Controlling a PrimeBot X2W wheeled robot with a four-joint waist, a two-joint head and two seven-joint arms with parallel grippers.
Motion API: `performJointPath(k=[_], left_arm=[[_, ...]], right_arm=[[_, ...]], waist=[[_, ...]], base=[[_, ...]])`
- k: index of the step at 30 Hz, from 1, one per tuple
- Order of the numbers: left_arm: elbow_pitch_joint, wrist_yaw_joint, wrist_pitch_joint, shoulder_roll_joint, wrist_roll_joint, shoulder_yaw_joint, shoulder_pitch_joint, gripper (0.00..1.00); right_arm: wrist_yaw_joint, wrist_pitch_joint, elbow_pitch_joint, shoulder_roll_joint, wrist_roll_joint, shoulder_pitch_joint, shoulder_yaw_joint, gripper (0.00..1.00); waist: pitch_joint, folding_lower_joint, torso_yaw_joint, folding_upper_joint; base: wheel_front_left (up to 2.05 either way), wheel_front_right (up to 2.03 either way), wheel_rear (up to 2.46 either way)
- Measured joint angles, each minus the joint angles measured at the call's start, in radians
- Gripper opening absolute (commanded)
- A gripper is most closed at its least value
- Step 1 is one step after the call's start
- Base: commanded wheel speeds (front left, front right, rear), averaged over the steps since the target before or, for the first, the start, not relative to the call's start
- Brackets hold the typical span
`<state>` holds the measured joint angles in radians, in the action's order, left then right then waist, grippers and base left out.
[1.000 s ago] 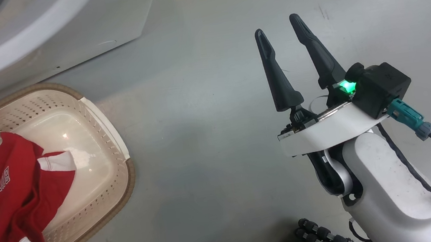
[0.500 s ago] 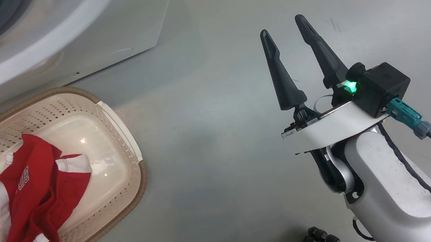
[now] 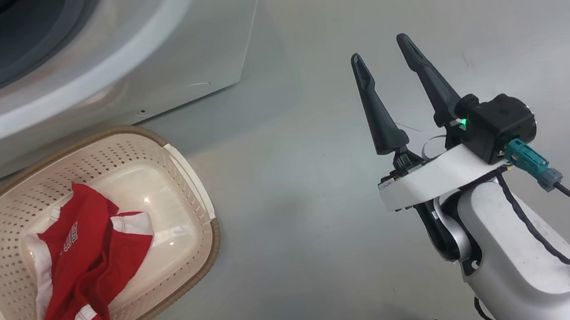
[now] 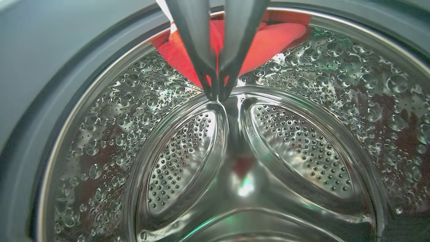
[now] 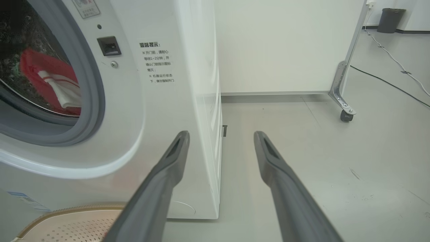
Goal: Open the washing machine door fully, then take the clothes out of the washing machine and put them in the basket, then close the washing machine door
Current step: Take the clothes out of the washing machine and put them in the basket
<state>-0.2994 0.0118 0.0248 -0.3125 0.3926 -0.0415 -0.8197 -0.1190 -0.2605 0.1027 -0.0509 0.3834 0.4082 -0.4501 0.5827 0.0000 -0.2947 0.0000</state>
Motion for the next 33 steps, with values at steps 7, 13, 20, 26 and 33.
performJointPath(k=[7, 13, 20, 26, 33], left_arm=[[0.063, -0.017, -0.087, 0.038, -0.009, -0.012, 0.107, 0.00], [0.111, -0.032, -0.136, 0.070, -0.009, -0.020, 0.194, 0.00], [0.173, -0.043, -0.191, 0.095, -0.009, -0.024, 0.282, 0.00], [0.229, -0.057, -0.212, 0.111, -0.009, -0.029, 0.338, 0.00], [0.308, -0.069, -0.224, 0.121, -0.015, -0.027, 0.375, 0.00]], right_arm=[[0.000, 0.000, 0.028, 0.000, -0.020, -0.032, 0.005, 1.00], [0.001, 0.000, 0.053, -0.001, -0.027, -0.061, 0.012, 1.00], [0.002, 0.000, 0.072, -0.002, -0.032, -0.107, 0.025, 1.00], [0.003, 0.000, 0.089, -0.002, -0.034, -0.143, 0.035, 1.00], [0.005, 0.000, 0.099, -0.002, -0.036, -0.173, 0.045, 1.00]], waist=[[-0.058, 0.0000, 0.029, 0.0000], [-0.115, 0.0000, 0.054, 0.0000], [-0.190, 0.0000, 0.080, 0.0000], [-0.254, 0.0000, 0.102, 0.0000], [-0.320, 0.0000, 0.126, 0.0000]], base=[[0.00, 0.00, 0.00], [0.00, 0.00, 0.00], [0.00, 0.00, 0.00], [0.00, 0.00, 0.00], [0.00, 0.00, 0.00]])
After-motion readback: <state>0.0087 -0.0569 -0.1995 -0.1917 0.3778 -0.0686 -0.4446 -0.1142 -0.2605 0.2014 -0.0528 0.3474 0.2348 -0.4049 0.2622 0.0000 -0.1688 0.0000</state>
